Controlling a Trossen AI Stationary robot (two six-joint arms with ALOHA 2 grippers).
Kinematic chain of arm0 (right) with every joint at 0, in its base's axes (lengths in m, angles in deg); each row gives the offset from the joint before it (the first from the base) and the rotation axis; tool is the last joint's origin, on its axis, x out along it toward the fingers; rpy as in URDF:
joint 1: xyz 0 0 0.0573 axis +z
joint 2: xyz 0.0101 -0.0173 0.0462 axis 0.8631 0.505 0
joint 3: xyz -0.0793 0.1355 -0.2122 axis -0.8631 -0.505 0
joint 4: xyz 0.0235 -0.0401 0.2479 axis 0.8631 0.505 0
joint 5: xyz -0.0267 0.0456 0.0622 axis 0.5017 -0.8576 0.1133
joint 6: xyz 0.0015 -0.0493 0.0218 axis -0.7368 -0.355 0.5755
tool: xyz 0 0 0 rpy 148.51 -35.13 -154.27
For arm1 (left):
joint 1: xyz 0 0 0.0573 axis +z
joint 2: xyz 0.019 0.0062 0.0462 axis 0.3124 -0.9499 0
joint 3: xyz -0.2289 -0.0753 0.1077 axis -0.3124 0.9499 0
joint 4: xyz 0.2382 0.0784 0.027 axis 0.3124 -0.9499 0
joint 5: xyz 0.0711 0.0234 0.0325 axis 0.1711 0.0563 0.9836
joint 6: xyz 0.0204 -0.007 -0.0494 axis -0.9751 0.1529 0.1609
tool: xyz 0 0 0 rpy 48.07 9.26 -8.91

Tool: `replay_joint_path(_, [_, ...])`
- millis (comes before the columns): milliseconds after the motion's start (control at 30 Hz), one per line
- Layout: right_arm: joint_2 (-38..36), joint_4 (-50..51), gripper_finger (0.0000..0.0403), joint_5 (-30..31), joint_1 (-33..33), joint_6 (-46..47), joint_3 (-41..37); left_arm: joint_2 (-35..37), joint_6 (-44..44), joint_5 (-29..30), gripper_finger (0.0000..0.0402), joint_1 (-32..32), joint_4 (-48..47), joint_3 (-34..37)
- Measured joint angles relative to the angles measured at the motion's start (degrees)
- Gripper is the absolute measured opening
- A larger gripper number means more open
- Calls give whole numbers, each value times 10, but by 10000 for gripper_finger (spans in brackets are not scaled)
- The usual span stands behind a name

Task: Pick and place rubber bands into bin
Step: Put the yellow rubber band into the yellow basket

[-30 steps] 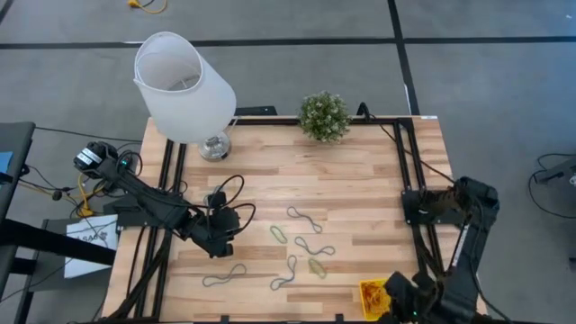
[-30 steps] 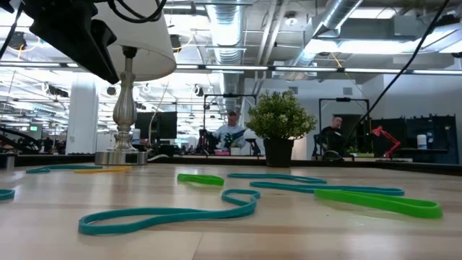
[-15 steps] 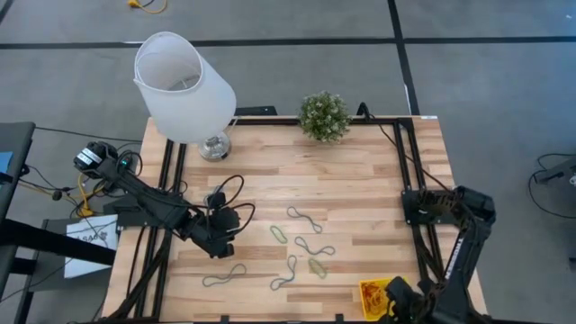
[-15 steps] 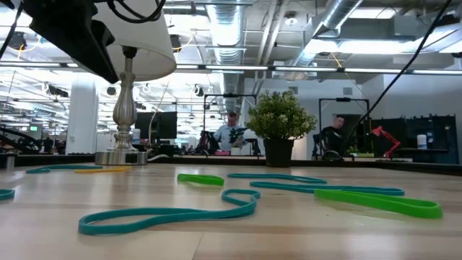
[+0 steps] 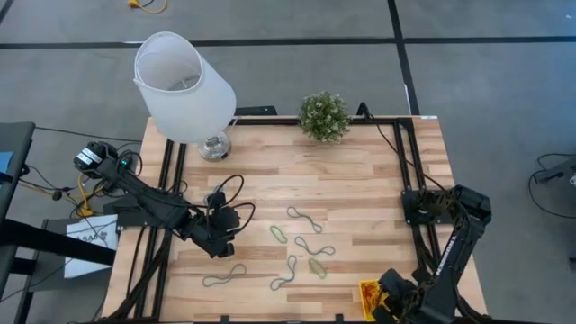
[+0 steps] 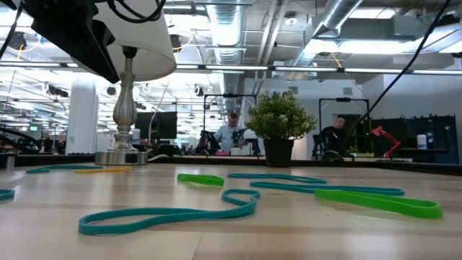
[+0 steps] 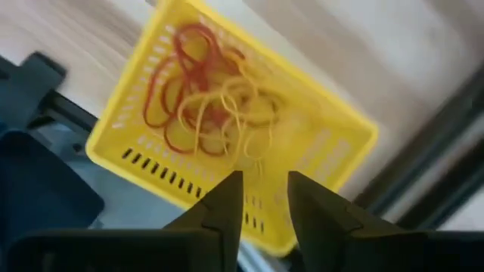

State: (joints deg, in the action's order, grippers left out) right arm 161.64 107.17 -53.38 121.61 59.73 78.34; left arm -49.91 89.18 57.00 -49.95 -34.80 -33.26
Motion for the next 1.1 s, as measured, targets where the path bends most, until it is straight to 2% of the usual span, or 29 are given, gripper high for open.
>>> replay_joint_path(100, [0, -3, 108, 68, -18, -52, 0, 0, 0, 0, 142, 0, 0, 0])
replay_joint_path(200, [0, -5, 107, 161, -44, -134, 0, 0, -1, 0, 142, 0, -1, 0])
replay_joint_path(300, [0, -7, 107, 292, -74, -249, 0, 0, -2, 2, 142, 0, -14, 0])
replay_joint_path(400, [0, -22, 108, 428, -117, -323, 0, 0, -2, 2, 142, 1, -39, 0])
replay_joint_path(467, [0, -53, 108, 479, -157, -341, 0, 0, -2, 2, 142, 1, -57, 0])
replay_joint_path(567, [0, -105, 109, 488, -222, -350, 0, 0, 17, 2, 142, 1, -75, 0])
replay_joint_path(700, [0, -162, 108, 456, -291, -454, 0, 0, 35, -4, 141, 1, -96, 0])
replay_joint_path(767, [0, -171, 107, 454, -315, -476, 0, 3, 38, -16, 141, 1, -138, 0])
replay_joint_path(933, [-3, -96, 99, 454, -344, -476, 0, 39, 125, 21, 141, 2, -290, 4])
replay_joint_path(1000, [-3, -63, 98, 454, -346, -463, 0, 63, 144, 31, 141, 2, -291, 22])
replay_joint_path(1100, [-3, -41, 98, 454, -344, -461, 0, 106, 135, 16, 141, 2, -216, 77])
